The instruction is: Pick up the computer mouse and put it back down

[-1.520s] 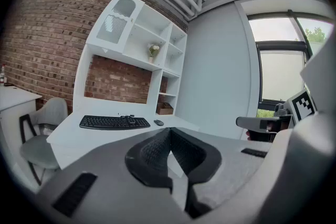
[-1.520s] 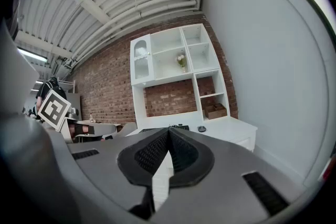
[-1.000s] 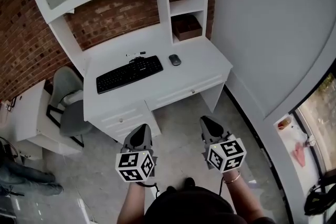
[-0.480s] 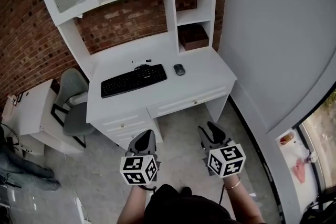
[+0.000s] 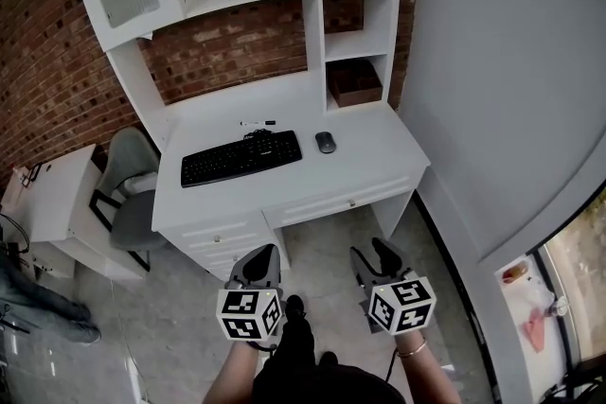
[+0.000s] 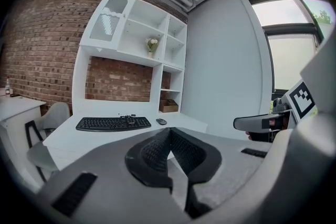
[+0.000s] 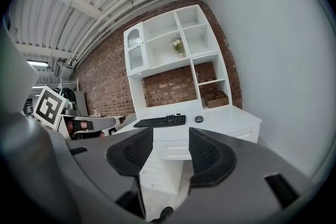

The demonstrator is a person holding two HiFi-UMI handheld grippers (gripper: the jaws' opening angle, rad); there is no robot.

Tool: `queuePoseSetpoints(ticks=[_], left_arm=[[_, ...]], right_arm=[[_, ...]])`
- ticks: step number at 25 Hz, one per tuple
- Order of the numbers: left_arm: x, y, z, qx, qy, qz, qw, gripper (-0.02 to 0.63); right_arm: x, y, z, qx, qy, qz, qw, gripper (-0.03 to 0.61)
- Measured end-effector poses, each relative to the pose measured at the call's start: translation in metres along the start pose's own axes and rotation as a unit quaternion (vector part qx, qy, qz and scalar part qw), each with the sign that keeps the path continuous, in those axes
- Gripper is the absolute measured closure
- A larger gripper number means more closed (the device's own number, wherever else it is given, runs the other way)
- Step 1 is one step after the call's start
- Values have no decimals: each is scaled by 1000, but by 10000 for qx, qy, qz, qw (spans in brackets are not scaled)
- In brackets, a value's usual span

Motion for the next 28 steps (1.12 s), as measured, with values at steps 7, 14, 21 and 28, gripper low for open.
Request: queuePoseSetpoints(ticks=[7, 14, 21, 28], left_arm=[[4, 35, -19, 76, -124, -41, 9999, 604], [1, 91, -57, 160, -168, -73, 9997, 604], [-6, 154, -99, 324, -141, -179, 9992, 604], [-20, 206, -142, 480, -197, -168, 9985, 604]], right_arm=[[-1, 34, 10, 75, 66, -19, 9999, 388], [-1, 94, 23, 203, 9, -177, 9996, 383], [-8, 170, 36, 318, 70, -250, 9992, 383], [-16, 240, 43, 493, -86, -419, 9979, 383]])
Point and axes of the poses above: the fingertips, and each gripper's own axes: y forward along the fingers, z to its right, x out of its underside, the point moved 1 cm from there along -y, backward along the fingers, and after that the axes turned 8 degrees about z, right-handed, at the moved point
